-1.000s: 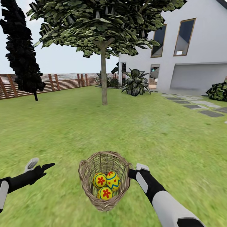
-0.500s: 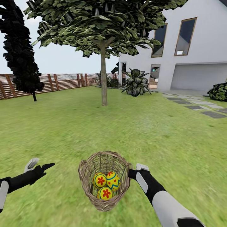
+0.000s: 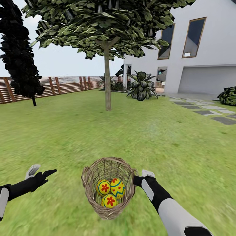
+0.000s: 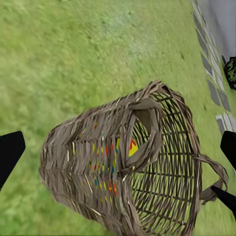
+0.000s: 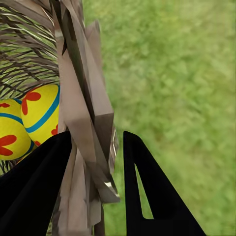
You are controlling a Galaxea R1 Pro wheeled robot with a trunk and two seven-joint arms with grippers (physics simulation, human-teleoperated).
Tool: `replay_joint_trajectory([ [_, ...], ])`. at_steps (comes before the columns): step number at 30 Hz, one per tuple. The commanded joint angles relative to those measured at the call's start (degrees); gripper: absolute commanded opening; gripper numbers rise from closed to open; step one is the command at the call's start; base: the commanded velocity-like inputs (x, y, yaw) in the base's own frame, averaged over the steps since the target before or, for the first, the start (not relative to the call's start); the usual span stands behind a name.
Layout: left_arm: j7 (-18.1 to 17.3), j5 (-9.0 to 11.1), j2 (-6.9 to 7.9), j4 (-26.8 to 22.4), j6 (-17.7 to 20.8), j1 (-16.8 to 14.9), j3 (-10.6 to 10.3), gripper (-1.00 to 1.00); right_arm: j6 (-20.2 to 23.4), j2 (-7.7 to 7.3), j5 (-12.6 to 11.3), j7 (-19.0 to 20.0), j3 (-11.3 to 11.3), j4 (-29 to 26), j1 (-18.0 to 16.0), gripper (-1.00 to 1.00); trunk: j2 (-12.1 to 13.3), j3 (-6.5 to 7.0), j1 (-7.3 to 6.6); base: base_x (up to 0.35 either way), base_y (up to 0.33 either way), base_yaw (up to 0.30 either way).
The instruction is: Take the three Easter eggs out of the wicker basket on the lawn in the garden, then place them on the lawn next to a single tree (choose any tree) so that all three eggs are next to the same tree and none are left in the basket.
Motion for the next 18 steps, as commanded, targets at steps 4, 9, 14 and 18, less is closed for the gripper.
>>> replay_joint_trajectory([
  [4,-0.26,-0.10,-0.05,0.01,0.23,-0.06,0.08,1.00,0.18,0.04,-0.66,-0.34,-0.13,-0.13,-0.07,-1.00,-0.08,-0.09,0.05,0.334,0.000,0.000],
  [9,-0.26,-0.11,-0.03,0.01,0.24,-0.06,0.09,1.00,0.18,0.03,-0.66,-0.34,-0.13,-0.16,-0.07,-1.00,-0.08,-0.09,0.05,0.334,0.000,0.000],
  [14,-0.26,-0.11,-0.06,0.01,0.24,-0.06,0.07,1.00,0.18,0.05,-0.66,-0.34,-0.13,-0.16,-0.06,-1.00,-0.08,-0.09,0.05,0.334,0.000,0.000],
  [18,-0.26,-0.11,-0.06,0.01,0.22,-0.06,0.04,1.00,0.18,0.05,-0.66,-0.34,-0.13,-0.16,-0.07,-1.00,-0.08,-0.09,0.05,0.334,0.000,0.000],
])
